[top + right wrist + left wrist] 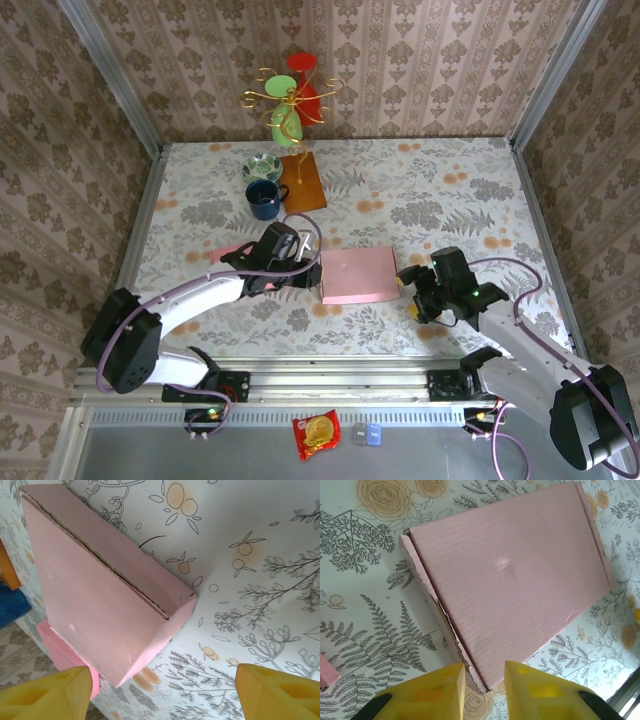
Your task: Fold the paper box
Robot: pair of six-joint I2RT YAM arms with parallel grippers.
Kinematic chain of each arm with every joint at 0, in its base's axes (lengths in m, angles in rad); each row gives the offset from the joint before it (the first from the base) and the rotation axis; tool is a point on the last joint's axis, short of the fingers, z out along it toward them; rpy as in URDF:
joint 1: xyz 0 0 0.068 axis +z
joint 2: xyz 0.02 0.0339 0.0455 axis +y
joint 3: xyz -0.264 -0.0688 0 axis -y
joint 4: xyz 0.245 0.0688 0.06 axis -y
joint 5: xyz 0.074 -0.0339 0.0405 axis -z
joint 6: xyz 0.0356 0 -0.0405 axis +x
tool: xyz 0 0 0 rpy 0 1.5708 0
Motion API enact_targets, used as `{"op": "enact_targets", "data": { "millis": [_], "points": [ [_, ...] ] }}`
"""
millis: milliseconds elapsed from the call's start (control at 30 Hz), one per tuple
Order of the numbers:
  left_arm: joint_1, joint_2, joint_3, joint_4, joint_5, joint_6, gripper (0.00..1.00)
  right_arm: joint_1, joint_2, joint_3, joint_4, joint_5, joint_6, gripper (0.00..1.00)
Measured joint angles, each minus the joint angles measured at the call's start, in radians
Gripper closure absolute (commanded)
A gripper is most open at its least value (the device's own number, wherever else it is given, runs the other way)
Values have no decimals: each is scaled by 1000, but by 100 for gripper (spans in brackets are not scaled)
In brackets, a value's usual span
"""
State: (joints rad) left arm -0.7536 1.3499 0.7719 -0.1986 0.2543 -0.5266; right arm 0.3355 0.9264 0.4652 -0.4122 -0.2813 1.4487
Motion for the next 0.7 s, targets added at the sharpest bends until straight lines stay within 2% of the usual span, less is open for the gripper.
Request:
{"op": "enact_targets", "data": {
  "millis": [167, 200, 233, 300, 333, 367, 533, 700],
  "points": [
    [18, -52, 8, 4, -39, 4, 71, -37, 5, 130, -126, 5, -190, 23],
    [24, -71, 8, 6, -50, 6, 71, -42, 7, 162, -146, 12, -232, 6],
    [31, -92, 7, 8, -63, 8, 70, -46, 9, 198, -164, 23, -275, 0],
    [50, -145, 5, 19, -103, 8, 68, -51, 8, 260, -187, 55, -368, 0],
    [63, -173, 2, 27, -121, 14, 49, -53, 6, 290, -197, 77, -420, 0],
    [79, -201, -2, 29, -140, 17, 1, -57, 2, 312, -206, 99, -465, 0],
    [179, -291, -26, 22, -226, 11, 0, -78, -26, 360, -247, 254, -660, 0],
    [247, -374, -68, -29, -367, 10, 0, -91, -70, 323, -212, 512, -797, 0]
  ]
}}
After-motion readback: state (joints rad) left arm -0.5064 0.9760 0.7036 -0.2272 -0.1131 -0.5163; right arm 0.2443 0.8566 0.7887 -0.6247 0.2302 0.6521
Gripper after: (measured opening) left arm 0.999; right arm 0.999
